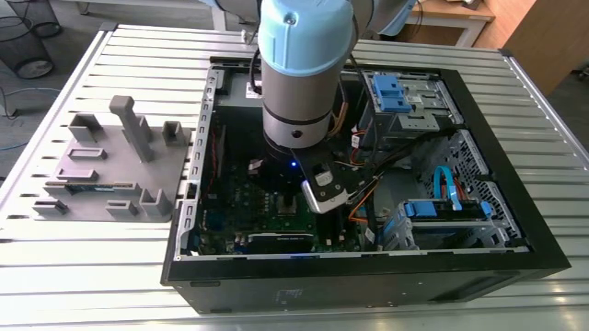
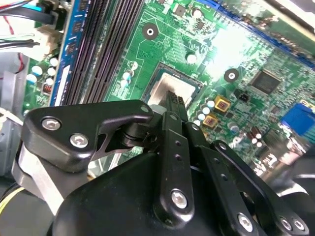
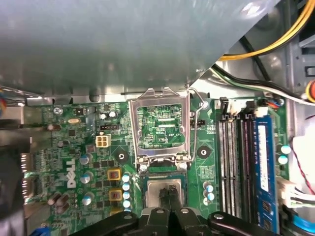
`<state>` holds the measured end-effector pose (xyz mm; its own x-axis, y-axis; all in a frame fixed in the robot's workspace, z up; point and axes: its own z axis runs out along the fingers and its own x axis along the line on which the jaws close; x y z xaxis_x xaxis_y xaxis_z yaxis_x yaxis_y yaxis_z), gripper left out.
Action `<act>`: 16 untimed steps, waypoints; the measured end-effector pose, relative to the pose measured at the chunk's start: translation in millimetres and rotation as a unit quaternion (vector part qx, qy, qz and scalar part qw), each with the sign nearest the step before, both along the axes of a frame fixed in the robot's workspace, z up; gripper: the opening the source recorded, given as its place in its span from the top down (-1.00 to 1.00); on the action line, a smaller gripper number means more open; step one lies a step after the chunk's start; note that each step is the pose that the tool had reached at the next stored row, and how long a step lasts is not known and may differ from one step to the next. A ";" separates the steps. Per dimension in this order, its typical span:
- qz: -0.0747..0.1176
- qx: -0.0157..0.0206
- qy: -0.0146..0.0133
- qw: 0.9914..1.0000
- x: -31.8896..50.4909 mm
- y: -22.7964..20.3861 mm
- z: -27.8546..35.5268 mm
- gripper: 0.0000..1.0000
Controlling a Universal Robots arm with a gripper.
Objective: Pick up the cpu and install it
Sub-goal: 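Place the cpu into insertion slot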
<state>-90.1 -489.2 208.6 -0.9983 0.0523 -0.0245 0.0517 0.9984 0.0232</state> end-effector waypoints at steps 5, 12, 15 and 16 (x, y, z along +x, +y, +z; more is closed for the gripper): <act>0.000 0.000 0.000 1.000 0.0 0.0 15.8 0.79; 0.000 0.000 0.000 1.000 0.0 0.0 18.9 0.79; 0.000 0.000 0.000 1.000 0.0 0.0 20.6 0.79; 0.000 0.000 0.000 1.000 0.0 0.0 20.5 0.79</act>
<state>-90.1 -489.1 229.1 -0.9983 0.0528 -0.0245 0.0522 0.9984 0.0234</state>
